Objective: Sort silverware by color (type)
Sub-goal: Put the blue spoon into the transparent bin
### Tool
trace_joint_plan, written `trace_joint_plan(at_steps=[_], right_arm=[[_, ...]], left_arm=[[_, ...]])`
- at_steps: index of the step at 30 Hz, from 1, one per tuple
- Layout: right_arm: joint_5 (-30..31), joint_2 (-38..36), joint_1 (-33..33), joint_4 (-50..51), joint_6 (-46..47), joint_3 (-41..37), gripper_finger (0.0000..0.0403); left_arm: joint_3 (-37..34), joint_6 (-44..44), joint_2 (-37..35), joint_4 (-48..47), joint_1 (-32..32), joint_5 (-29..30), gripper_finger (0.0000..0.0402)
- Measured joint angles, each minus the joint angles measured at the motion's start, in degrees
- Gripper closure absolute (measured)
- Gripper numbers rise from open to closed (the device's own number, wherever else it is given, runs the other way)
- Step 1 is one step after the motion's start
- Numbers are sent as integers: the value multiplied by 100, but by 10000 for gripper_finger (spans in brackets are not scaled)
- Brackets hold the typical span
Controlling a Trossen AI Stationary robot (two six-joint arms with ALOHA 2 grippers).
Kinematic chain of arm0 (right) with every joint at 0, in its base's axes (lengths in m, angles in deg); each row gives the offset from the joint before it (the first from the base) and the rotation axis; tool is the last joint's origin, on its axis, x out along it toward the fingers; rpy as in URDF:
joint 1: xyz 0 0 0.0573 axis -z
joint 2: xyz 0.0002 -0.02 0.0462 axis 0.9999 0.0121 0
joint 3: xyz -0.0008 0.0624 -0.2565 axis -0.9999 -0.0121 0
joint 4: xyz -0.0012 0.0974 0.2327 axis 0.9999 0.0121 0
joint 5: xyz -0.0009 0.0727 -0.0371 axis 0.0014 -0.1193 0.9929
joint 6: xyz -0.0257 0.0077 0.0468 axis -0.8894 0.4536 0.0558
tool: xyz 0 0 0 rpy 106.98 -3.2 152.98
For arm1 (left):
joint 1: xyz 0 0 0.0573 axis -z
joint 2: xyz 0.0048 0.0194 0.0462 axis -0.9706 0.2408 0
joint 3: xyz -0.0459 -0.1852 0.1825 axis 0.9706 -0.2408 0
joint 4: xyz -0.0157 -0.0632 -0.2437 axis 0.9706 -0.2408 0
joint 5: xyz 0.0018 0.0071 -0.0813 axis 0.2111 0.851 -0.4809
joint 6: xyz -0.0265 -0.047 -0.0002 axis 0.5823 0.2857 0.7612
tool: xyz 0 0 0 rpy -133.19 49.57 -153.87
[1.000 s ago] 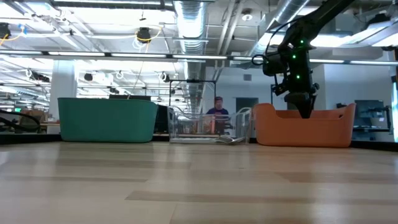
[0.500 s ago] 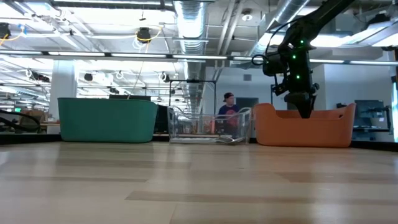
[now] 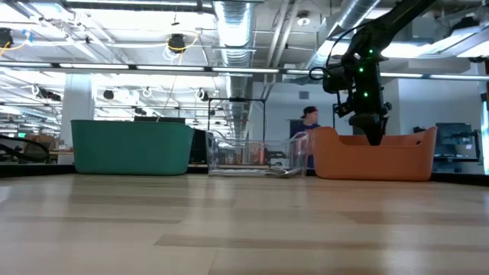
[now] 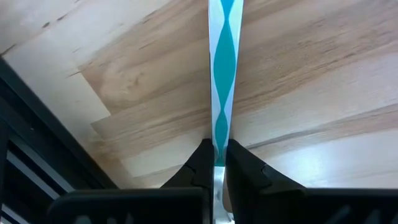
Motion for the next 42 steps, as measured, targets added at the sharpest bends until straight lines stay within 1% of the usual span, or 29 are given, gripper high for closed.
trace_joint_plan(at_steps=[6, 8, 12, 17, 21, 24, 28, 32, 34, 38, 42], right_arm=[[0, 0, 0, 1, -2, 0, 253], [0, 0, 0, 0, 0, 0, 253], [2, 0, 0, 11, 65, 0, 253], [4, 0, 0, 26, 192, 7, 252], [4, 0, -8, 94, 195, 8, 253], [2, 0, -38, 278, 200, 78, 253], [7, -2, -125, 541, 210, 394, 253], [-3, -67, -223, 654, 297, 840, 253], [-141, -116, -314, 695, 303, 1079, 253], [-778, -298, -493, 832, 307, 1585, 253], [-1738, -533, -695, 773, 342, 2000, 253]], left_arm=[[183, -120, -90, -262, -98, 96, 398], [227, -103, -184, -333, -128, 250, 399], [305, 85, -515, -259, -167, 843, 399], [305, 391, -1015, -432, -163, 1520, 400], [305, 486, -1446, -618, -214, 2307, 401], [311, 431, -1764, -821, -414, 2853, 401], [313, -33, -2124, -1110, -909, 3431, 401], [316, -929, -2396, -1126, -1598, 3842, 401], [317, -1390, -2508, -1050, -1954, 3996, 401], [321, -2263, -2667, -791, -2626, 4405, 401], [322, -3051, -2761, -413, -3230, 4806, 401]])
